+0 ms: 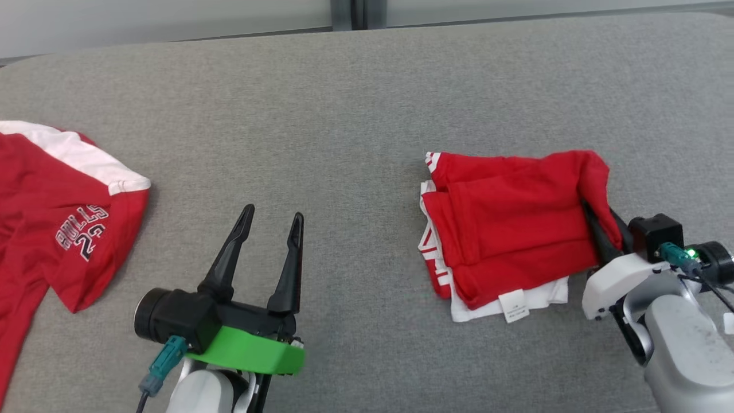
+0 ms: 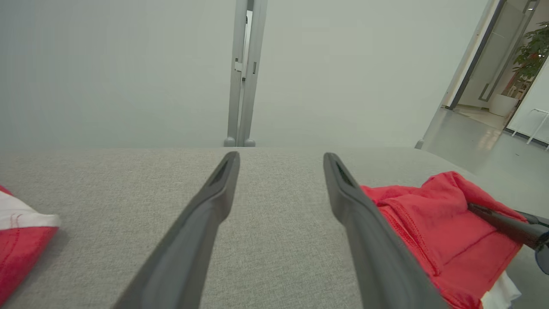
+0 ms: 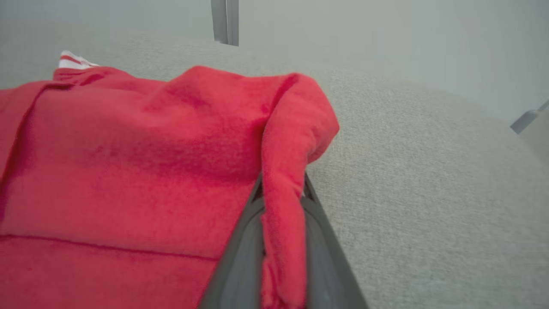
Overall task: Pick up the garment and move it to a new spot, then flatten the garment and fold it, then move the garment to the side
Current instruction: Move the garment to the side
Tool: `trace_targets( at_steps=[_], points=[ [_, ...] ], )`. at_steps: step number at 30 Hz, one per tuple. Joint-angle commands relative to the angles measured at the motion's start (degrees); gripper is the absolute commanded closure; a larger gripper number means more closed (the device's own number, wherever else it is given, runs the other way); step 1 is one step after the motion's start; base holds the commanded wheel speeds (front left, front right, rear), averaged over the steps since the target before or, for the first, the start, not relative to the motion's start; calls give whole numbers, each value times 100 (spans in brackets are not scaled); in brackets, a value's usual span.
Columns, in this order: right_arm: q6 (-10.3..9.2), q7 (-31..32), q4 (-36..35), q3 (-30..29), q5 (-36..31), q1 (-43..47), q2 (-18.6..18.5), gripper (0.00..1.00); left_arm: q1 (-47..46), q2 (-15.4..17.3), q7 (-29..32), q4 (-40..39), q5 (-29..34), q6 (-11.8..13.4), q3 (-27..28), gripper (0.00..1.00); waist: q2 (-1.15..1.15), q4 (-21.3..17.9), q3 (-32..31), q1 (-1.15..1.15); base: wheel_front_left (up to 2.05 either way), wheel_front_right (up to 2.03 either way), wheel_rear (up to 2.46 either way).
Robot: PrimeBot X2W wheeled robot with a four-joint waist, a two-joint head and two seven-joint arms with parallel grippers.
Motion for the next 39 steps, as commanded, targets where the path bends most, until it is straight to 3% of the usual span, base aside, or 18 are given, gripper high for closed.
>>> trace_targets(
  at_steps=[1,9,20,26,36,38,39],
  points=[
    [-13,-2,-46,95,-70,-153,-126,100,-147,15,-15,-24,52,-14,1,0,0,-354,224,0,0,0,0],
    [-13,-2,164,274,-147,-837,-1005,100,-569,35,-15,0,302,-22,-272,0,0,-847,881,0,0,0,0],
    [-13,-2,678,-52,-383,-1805,-1992,100,-1464,338,-15,-160,255,-24,-693,0,0,-951,1765,0,0,0,0],
    [-13,-2,1139,-495,-626,-2100,-2186,100,-1644,433,-15,-205,217,-25,-792,0,0,-849,1878,0,0,0,0],
    [-13,-2,1444,-1260,-878,-2426,-2107,100,-1686,555,-15,-235,200,-25,-607,0,0,-730,1926,0,0,0,0],
    [-13,-2,1539,-1317,-884,-2415,-2041,0,-1716,593,-15,-235,181,-25,-561,0,0,-724,1924,0,0,0,0],
    [-13,-3,1528,-1309,-928,-2414,-2045,0,-1727,609,-15,-238,176,-25,-536,0,0,-722,1917,0,0,0,0]
  ],
)
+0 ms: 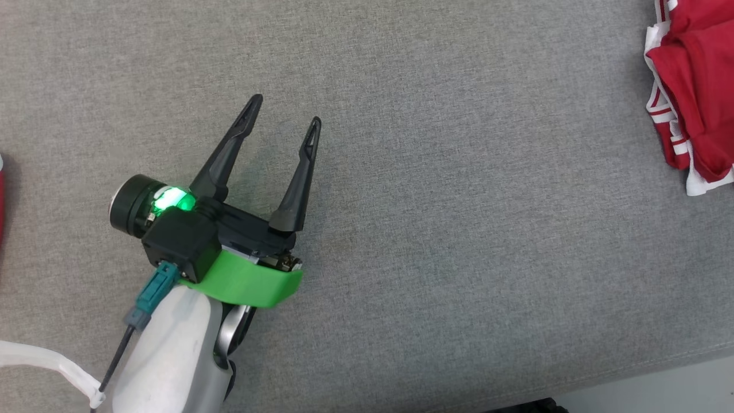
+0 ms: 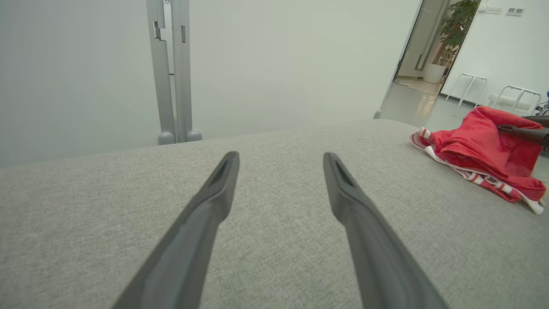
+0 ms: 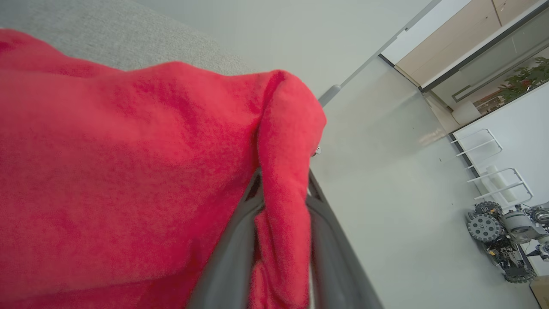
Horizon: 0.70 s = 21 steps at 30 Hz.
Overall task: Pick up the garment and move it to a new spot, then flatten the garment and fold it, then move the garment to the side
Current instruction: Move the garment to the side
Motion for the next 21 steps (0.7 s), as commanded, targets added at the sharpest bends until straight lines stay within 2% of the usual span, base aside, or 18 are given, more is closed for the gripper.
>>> trace_targets(
  at_steps=[1,8,14,21],
  points=[
    [-13,-1,-12,-61,-45,-55,7,0,-108,67,-15,-17,-29,-16,46,0,0,-1,-20,-1,0,0,0],
    [-13,-1,-379,-199,-152,46,255,0,-14,34,-15,29,-84,-17,191,0,0,-6,-323,-1,0,0,0],
    [-13,-1,-1194,237,-16,70,583,0,246,-126,-15,52,-143,-17,449,0,0,-16,-847,-1,0,0,0],
    [-13,-1,-2220,807,519,573,989,0,651,-343,-16,78,-210,-17,834,0,0,189,-1653,-1,0,0,0]
  ],
)
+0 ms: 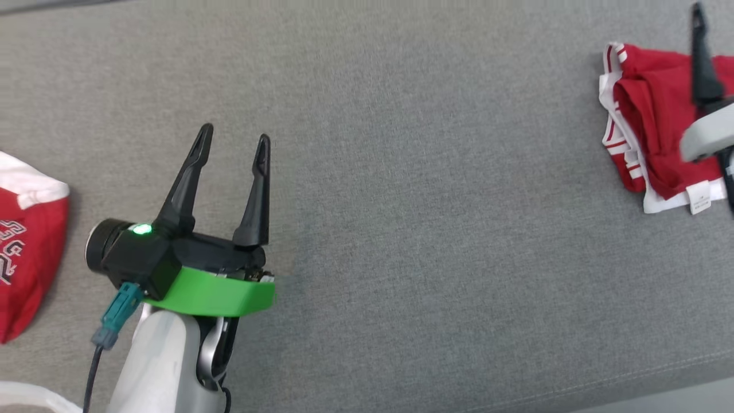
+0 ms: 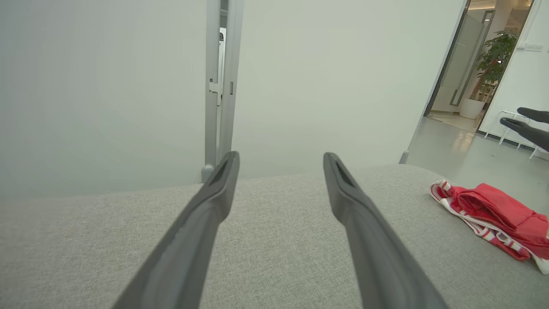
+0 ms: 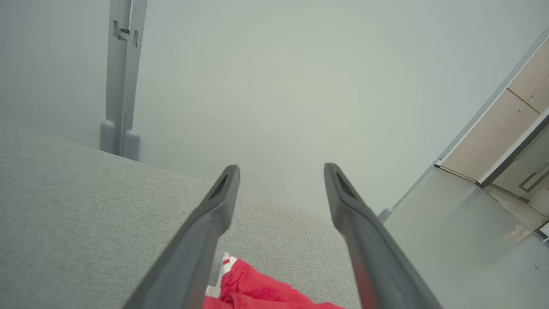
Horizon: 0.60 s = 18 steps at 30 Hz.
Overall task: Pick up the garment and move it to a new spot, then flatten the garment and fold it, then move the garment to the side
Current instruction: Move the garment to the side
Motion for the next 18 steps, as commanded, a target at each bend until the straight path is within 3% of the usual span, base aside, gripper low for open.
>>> trace_targets(
  at_steps=[1,8,18],
  points=[
    [-11,-1,-197,85,103,254,112,0,156,-25,-15,-8,-39,-17,114,0,0,201,-586,0,0,0,0],
    [-12,-1,-1190,110,482,1264,752,0,725,-163,-15,-23,-92,-16,580,0,0,477,-1155,0,0,0,0],
    [-12,-1,-2097,-217,514,2693,1685,0,1361,-199,-11,262,-173,-10,597,0,0,895,-1588,0,0,0,0]
  ],
)
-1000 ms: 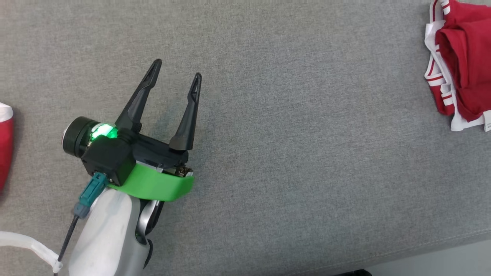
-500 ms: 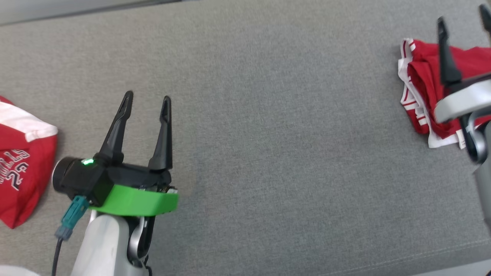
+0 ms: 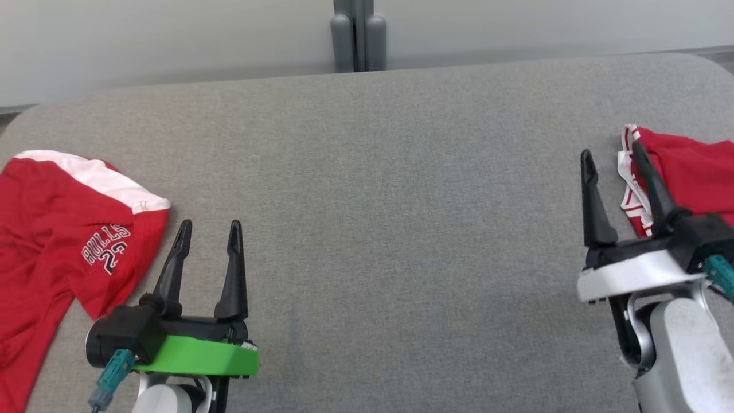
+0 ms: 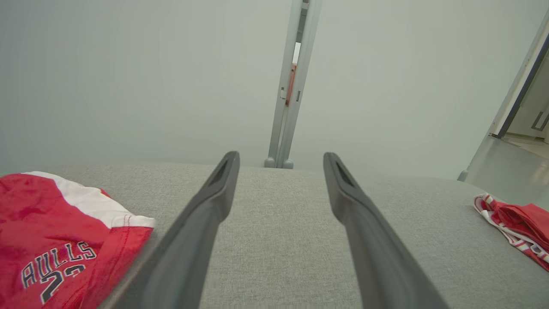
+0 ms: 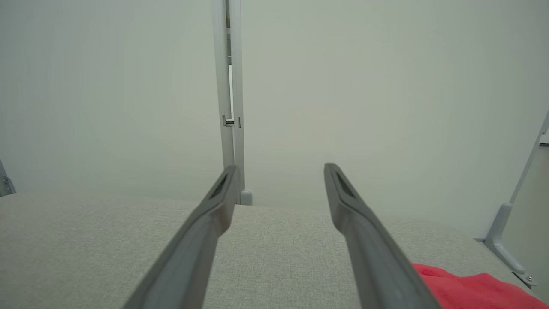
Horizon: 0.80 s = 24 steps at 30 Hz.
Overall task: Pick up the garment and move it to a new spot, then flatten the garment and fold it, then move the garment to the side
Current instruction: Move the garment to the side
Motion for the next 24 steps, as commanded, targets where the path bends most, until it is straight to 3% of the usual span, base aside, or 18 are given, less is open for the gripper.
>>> trace_targets(
  at_steps=[1,9,24],
  points=[
    [-10,-1,-59,42,-122,219,17,0,134,8,-1,40,104,2,-28,0,0,258,-252,0,0,0,0],
    [-10,-1,-369,-64,-318,849,460,0,328,9,-1,142,265,135,-259,0,0,320,-357,0,0,0,0],
    [-10,0,-286,220,-124,1122,543,0,385,8,-1,151,195,221,-302,0,0,250,-393,0,0,0,0]
  ],
)
